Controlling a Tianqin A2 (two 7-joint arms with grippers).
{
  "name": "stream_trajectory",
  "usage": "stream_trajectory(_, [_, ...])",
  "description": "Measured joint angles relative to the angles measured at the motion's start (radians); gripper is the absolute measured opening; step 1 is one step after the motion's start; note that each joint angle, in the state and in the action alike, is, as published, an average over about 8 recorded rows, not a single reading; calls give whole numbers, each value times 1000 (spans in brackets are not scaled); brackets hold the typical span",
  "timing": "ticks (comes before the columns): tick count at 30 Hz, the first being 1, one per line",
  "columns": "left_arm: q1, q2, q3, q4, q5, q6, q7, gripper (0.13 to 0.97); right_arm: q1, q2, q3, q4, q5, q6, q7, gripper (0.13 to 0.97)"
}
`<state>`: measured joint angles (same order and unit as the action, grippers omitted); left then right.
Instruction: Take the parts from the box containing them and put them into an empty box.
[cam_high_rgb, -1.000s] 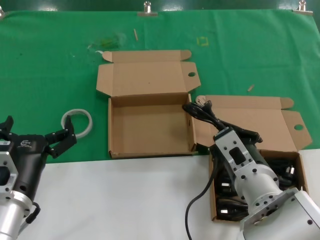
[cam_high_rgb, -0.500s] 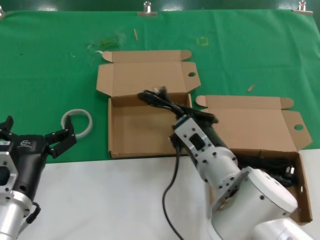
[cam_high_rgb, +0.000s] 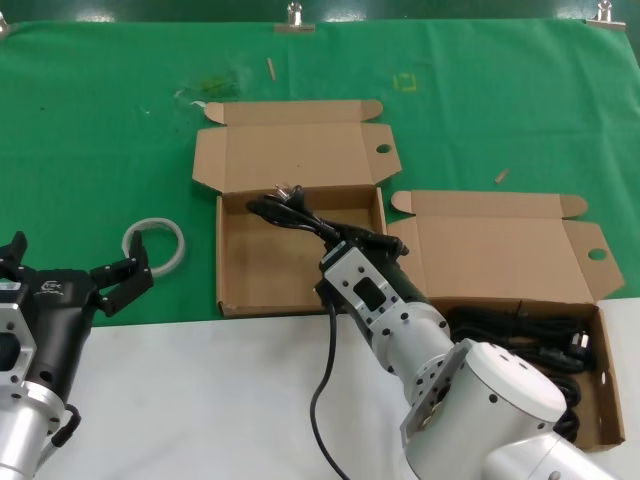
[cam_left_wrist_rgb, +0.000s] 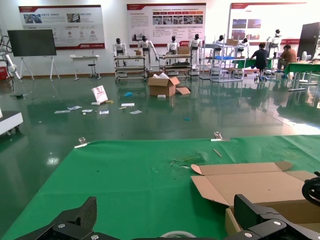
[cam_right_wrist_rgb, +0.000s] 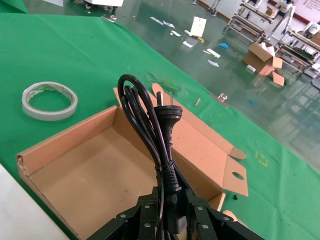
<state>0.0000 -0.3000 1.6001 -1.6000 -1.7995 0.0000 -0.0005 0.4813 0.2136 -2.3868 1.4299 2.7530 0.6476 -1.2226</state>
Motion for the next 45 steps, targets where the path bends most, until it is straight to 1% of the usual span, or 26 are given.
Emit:
stream_trajectory(15, [0,0,0,0,0,0,0,965,34,1,-56,-54,0,-42,63,232])
stream_trajectory(25, [0,0,0,0,0,0,0,965,24,1,-47,-72,0,-57,77,232])
stream_trajectory(34, [0,0,0,0,0,0,0,965,22,1,-46,-74,0,-60,82,255])
stream_trajectory(42, [0,0,0,0,0,0,0,965,22,1,-46,-74,0,-60,82,343])
stream_trajectory(43, [0,0,0,0,0,0,0,965,22,1,-46,-74,0,-60,82,343])
stream_trajectory(45, [0,0,0,0,0,0,0,965,22,1,-46,-74,0,-60,82,382])
